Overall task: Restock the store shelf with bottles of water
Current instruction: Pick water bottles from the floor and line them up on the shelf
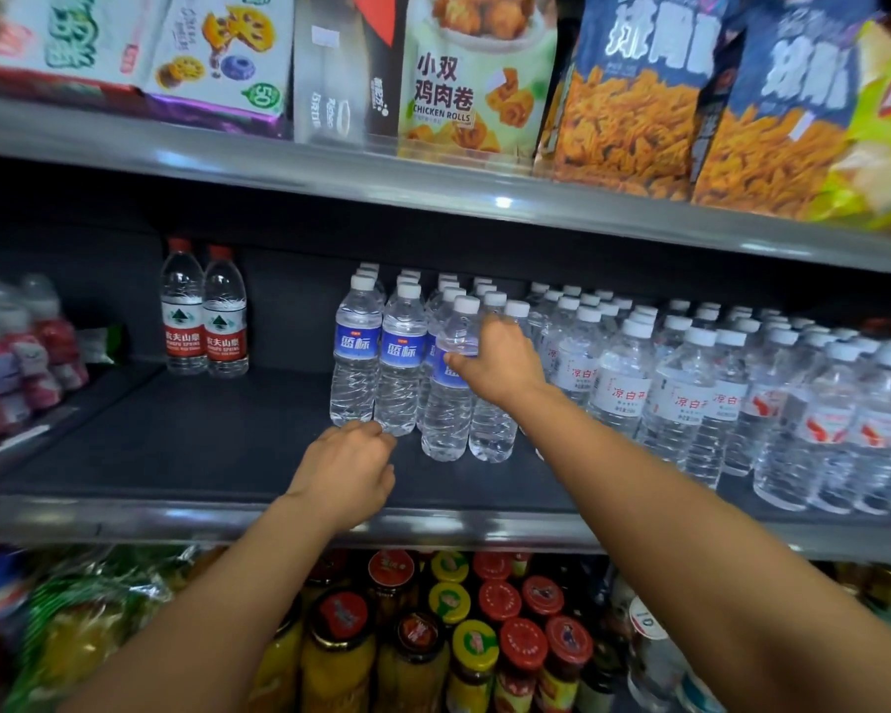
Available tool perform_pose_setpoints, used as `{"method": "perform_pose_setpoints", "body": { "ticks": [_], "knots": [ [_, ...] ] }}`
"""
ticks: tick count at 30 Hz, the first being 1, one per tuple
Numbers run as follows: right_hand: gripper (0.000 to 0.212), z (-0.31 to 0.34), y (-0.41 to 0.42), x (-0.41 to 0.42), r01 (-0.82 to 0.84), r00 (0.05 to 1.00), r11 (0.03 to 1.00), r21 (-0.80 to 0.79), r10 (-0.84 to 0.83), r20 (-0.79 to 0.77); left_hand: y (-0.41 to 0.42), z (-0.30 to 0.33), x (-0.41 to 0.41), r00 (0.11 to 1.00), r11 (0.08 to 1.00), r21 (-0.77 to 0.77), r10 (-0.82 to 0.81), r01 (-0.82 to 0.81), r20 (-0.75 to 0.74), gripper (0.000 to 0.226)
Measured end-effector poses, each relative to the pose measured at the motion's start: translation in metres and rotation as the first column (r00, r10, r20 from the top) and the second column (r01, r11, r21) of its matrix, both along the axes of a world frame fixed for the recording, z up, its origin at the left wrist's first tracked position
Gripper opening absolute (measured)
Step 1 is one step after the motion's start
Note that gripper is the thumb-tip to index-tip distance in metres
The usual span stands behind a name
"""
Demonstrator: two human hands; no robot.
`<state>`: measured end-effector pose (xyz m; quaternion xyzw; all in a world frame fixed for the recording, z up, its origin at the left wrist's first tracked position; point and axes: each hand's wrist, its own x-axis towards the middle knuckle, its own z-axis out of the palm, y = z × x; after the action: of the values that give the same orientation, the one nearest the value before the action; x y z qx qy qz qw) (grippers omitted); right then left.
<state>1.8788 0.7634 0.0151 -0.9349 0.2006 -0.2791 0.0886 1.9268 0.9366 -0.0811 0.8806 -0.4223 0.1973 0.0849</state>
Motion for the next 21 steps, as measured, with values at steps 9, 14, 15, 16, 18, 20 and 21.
{"method": "perform_pose_setpoints", "body": {
  "ticks": [9, 14, 15, 16, 18, 20, 21],
  "knots": [
    [0.047, -0.067, 0.023, -0.09, -0.233, 0.952, 0.955, -0.186, 0.185, -0.244, 0.018, 0.007, -0.063, 1.0, 1.0, 0.011, 0.003, -0.003, 0.004, 0.036],
    [0.041, -0.113, 0.043, -0.141, -0.263, 0.939, 0.948, -0.18, 0.208, -0.275, 0.031, -0.016, -0.106, 1.0, 1.0, 0.022, 0.003, -0.002, -0.015, 0.032],
    [0.04, -0.123, 0.048, -0.151, -0.264, 0.938, 0.948, -0.177, 0.21, -0.278, 0.034, -0.022, -0.115, 1.0, 1.0, 0.028, 0.002, -0.001, -0.03, 0.033],
    [0.04, -0.133, 0.052, -0.162, -0.263, 0.936, 0.95, -0.17, 0.208, -0.286, 0.037, -0.03, -0.124, 0.999, 0.999, 0.038, 0.002, 0.0, -0.045, 0.034],
    [0.041, -0.155, 0.061, -0.184, -0.255, 0.931, 0.955, -0.155, 0.199, -0.305, 0.042, -0.045, -0.142, 0.998, 0.997, 0.072, 0.001, 0.004, -0.068, 0.035],
    [0.041, -0.177, 0.07, -0.204, -0.248, 0.926, 0.96, -0.129, 0.196, -0.324, 0.046, -0.062, -0.161, 0.996, 0.995, 0.102, 0.0, 0.009, -0.088, 0.034],
    [0.042, -0.19, 0.074, -0.213, -0.243, 0.921, 0.964, -0.109, 0.194, -0.337, 0.048, -0.072, -0.171, 0.995, 0.993, 0.117, -0.002, 0.013, -0.098, 0.033]
  ]
}}
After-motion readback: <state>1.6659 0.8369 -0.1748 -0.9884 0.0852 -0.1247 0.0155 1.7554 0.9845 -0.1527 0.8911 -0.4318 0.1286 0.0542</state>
